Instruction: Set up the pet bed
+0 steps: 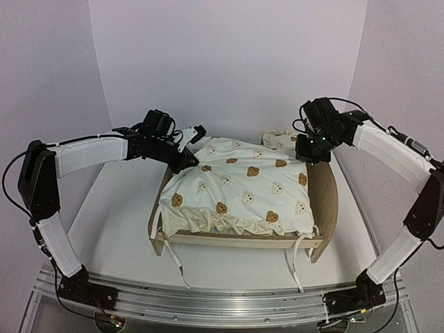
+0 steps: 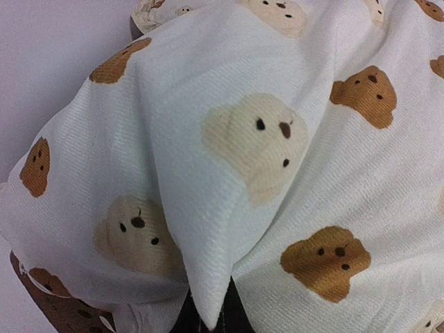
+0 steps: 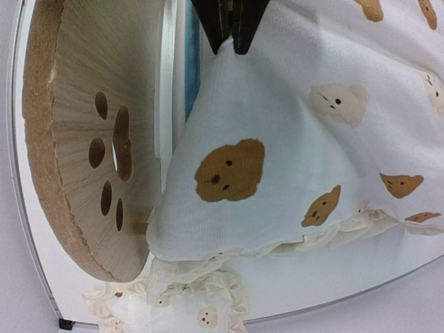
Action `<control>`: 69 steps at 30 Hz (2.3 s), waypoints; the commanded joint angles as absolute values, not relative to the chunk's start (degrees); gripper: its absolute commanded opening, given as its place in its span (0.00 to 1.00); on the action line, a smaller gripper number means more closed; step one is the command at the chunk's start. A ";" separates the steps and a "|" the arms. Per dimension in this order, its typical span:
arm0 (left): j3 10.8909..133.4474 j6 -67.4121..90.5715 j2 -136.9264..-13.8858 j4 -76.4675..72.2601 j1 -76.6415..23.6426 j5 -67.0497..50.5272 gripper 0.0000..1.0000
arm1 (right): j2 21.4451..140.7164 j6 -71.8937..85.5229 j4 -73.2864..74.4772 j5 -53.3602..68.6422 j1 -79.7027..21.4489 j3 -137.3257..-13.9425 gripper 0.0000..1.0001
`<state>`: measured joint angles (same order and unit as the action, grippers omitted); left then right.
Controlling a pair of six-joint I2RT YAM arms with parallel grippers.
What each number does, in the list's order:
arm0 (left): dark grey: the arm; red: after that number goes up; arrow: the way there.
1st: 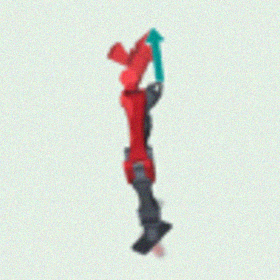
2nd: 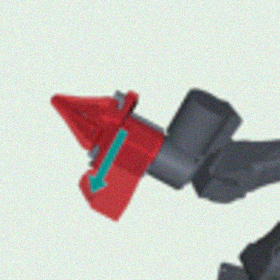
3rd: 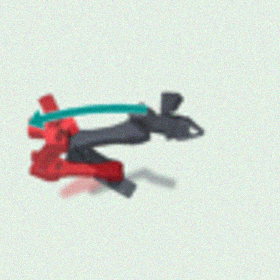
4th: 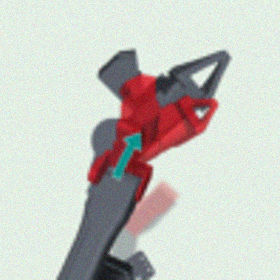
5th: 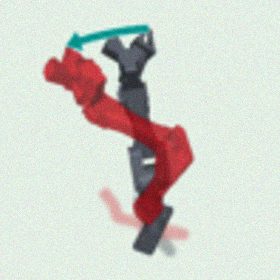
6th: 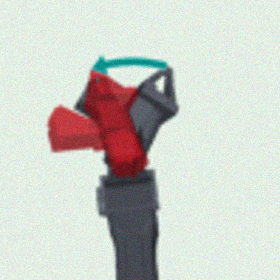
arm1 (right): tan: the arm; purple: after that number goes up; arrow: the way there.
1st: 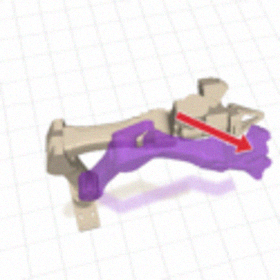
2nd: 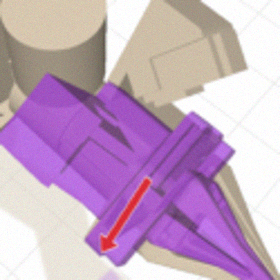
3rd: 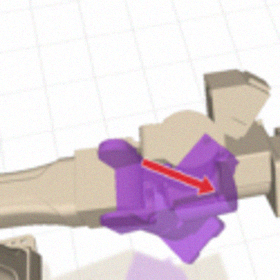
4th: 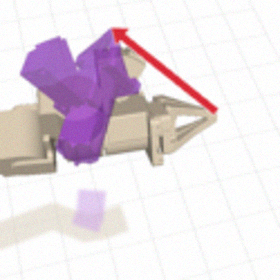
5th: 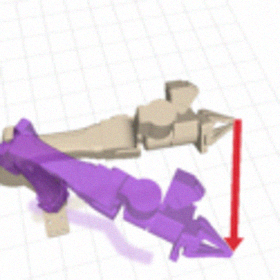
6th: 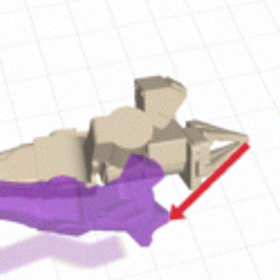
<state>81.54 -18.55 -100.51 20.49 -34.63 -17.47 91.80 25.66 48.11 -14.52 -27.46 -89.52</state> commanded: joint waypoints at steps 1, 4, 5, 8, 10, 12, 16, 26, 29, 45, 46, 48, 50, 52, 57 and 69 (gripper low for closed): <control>81.89 -19.70 -100.54 20.36 -33.29 -19.59 0.00 | 90.78 26.13 49.23 -14.71 -27.26 -88.28 0.00; 79.30 -21.45 -100.24 18.48 -31.75 -17.76 0.00 | 92.07 27.02 49.35 -13.87 -27.26 -88.05 0.00; 78.76 -22.44 -100.25 17.77 -31.20 -16.79 0.01 | 92.00 27.34 49.54 -14.00 -27.26 -88.25 0.02; 79.43 -25.64 -100.04 18.38 -30.42 -17.36 0.22 | 91.08 27.73 50.89 -14.82 -27.29 -90.03 0.16; 81.35 -27.70 -99.21 21.02 -30.44 -21.92 0.39 | 90.15 27.05 52.07 -13.94 -27.26 -91.97 0.23; 83.32 -29.19 -98.23 24.30 -30.49 -27.78 0.51 | 89.31 26.13 53.04 -11.08 -27.29 -93.96 0.30; 85.38 -32.74 -95.49 30.35 -30.50 -36.40 0.65 | 87.03 26.56 54.95 -6.72 -28.78 -95.83 0.40; 84.16 -33.79 -86.29 32.45 -33.39 -40.13 0.69 | 81.27 31.48 58.69 -13.04 -43.40 -89.91 0.49; 82.41 -35.72 -83.26 33.11 -39.84 -36.41 0.66 | 79.57 36.22 60.72 -13.12 -47.66 -85.87 0.49; 77.44 -39.21 -94.98 26.29 -63.96 -24.60 0.68 | 60.94 54.31 62.66 -11.27 -54.83 -63.96 0.52; 78.21 -39.67 -96.74 26.20 -63.99 -24.07 0.68 | 59.74 55.04 63.12 -12.09 -54.80 -63.48 0.52; 79.49 -41.01 -99.37 26.30 -64.12 -23.15 0.66 | 57.75 55.95 63.93 -13.25 -54.83 -63.02 0.52; 79.66 -42.45 -101.31 25.90 -64.16 -22.29 0.65 | 56.57 56.20 64.87 -14.08 -54.79 -63.49 0.53; 79.60 -43.04 -102.97 25.81 -64.13 -22.10 0.60 | 56.49 55.78 66.06 -14.76 -54.76 -64.63 0.54; 81.00 -41.79 -106.62 25.50 -64.16 -21.18 0.56 | 58.42 54.32 69.39 -16.77 -54.75 -69.03 0.57; 80.02 -40.43 -110.56 26.82 -64.16 -22.04 0.23 | 61.63 50.70 70.70 -19.44 -54.75 -75.37 0.62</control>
